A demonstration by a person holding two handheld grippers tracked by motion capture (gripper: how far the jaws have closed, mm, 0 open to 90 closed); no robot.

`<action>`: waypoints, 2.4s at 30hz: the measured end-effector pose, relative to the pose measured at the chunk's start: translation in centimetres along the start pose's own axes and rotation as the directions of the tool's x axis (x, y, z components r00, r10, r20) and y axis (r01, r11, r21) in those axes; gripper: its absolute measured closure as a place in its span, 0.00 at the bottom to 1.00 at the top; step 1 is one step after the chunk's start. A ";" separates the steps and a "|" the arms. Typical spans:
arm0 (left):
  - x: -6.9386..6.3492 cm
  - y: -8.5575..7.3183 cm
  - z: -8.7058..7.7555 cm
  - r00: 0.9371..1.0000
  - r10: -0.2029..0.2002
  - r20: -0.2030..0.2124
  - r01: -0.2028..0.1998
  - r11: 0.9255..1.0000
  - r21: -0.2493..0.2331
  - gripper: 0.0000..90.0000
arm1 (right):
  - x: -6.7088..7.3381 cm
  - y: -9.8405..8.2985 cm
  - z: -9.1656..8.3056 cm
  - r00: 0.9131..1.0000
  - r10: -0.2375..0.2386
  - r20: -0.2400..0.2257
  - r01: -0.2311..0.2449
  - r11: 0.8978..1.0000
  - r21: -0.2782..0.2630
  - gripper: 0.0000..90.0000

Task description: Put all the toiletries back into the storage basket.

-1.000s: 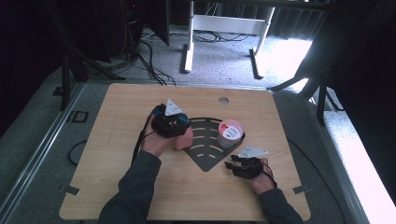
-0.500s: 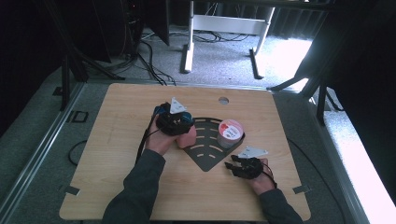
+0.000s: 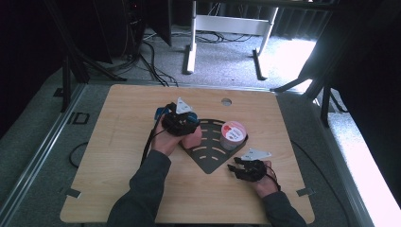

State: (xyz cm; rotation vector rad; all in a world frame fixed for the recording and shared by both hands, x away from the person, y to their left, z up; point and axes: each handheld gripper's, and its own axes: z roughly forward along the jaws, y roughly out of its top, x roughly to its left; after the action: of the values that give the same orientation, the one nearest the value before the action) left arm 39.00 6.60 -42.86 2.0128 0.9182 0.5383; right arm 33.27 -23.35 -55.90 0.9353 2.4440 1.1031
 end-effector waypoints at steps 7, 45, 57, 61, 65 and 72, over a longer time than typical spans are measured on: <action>-0.3 0.2 0.6 1.000 -0.002 0.005 0.002 1.000 -0.004 0.59 | 0.0 0.0 0.0 1.000 0.000 0.001 0.000 1.000 0.001 0.61; -1.1 0.8 3.8 1.000 -0.004 0.016 0.004 1.000 0.008 0.59 | 0.0 0.0 0.0 1.000 -0.004 -0.008 0.004 1.000 0.002 0.61; -1.1 0.9 4.6 1.000 -0.020 0.021 0.020 1.000 0.006 0.59 | 0.0 0.0 0.0 1.000 -0.006 -0.009 0.006 1.000 0.001 0.61; -1.3 1.0 4.9 1.000 -0.010 0.024 0.010 1.000 0.004 0.59 | 0.0 0.0 0.0 1.000 -0.006 -0.009 0.006 1.000 0.001 0.61; -1.2 1.1 5.3 1.000 -0.011 0.021 0.011 1.000 0.005 0.59 | 0.0 0.0 -0.1 1.000 -0.005 -0.009 0.005 1.000 0.002 0.61; -1.1 1.3 5.7 1.000 -0.014 0.010 0.014 1.000 0.003 0.59 | 0.0 0.0 -0.1 1.000 -0.005 -0.009 0.005 1.000 0.002 0.61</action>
State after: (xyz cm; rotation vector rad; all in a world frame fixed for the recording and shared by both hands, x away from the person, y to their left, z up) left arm 42.59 2.32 -44.96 2.0085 0.9268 0.5189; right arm 33.24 -23.41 -55.89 0.9260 2.4535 1.1062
